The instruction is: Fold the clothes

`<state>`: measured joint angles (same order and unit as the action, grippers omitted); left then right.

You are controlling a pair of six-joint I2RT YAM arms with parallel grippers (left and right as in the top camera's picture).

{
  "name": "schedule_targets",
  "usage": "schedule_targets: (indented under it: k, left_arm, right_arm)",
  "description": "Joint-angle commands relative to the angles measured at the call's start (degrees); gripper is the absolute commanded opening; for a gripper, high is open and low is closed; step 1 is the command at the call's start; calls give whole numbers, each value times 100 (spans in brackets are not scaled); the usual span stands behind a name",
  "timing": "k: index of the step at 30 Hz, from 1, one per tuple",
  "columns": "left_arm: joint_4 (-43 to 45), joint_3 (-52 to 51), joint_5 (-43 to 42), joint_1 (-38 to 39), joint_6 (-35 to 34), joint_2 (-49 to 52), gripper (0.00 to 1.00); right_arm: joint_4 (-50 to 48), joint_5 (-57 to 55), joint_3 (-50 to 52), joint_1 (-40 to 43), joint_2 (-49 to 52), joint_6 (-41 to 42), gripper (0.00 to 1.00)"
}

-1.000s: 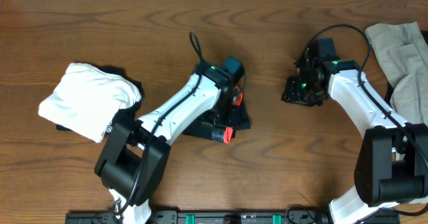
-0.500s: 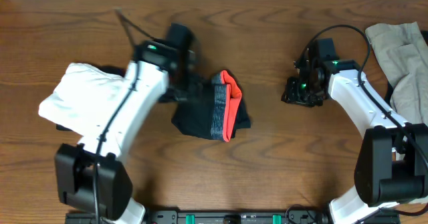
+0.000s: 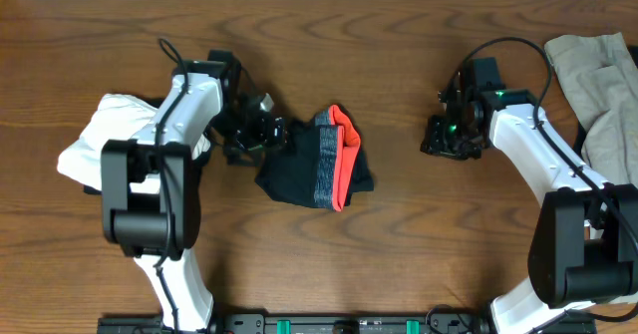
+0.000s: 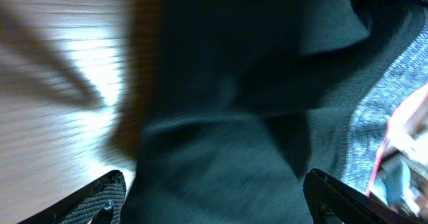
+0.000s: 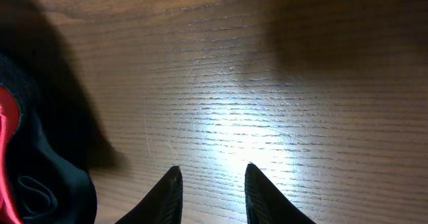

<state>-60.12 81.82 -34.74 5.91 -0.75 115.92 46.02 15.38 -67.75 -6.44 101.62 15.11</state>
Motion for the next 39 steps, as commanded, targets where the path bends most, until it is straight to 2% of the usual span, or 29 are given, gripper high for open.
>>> schedule_targets:
  k: [1,3,5,7,8,9,11,15,20,23,28,33,39]
  left_arm:
    - [-20,-114,-826,96,627,295,86]
    - [-2,-114,-831,160,660,448,84]
    - [24,-114,-833,203,656,562,71]
    - [68,-114,-831,240,654,629,51]
    - [90,-114,-831,256,656,649,34]
    - [92,-114,-835,269,656,649,21]
    - [57,-114,-839,269,654,601,7]
    - [-136,-46,-831,234,660,212,6]
    - [-133,107,-490,-22,492,-918,6]
    - [-105,120,90,-420,232,-1727,6]
    - [-243,120,251,-1547,221,-2634,6]
    - [-529,87,590,-2916,573,-2691,6]
    - [-81,-13,704,-3928,612,-2218,6]
  right_arm:
    - [4,-17,15,4,50,48,29]
    - [4,-20,15,4,50,48,29]
    - [2,-20,15,4,50,48,29]
    - [2,-20,15,4,50,48,29]
    - [4,-20,15,4,50,48,29]
    - [4,-22,15,4,50,46,29]
    - [4,-79,15,4,50,44,29]
    - [4,-149,15,4,50,11,29]
    - [52,-168,15,4,50,4,29]
    - [98,-173,15,7,50,4,30]
    - [98,-205,15,7,50,7,31]
    - [90,-205,15,4,50,7,30]
    - [81,-203,15,11,50,9,30]
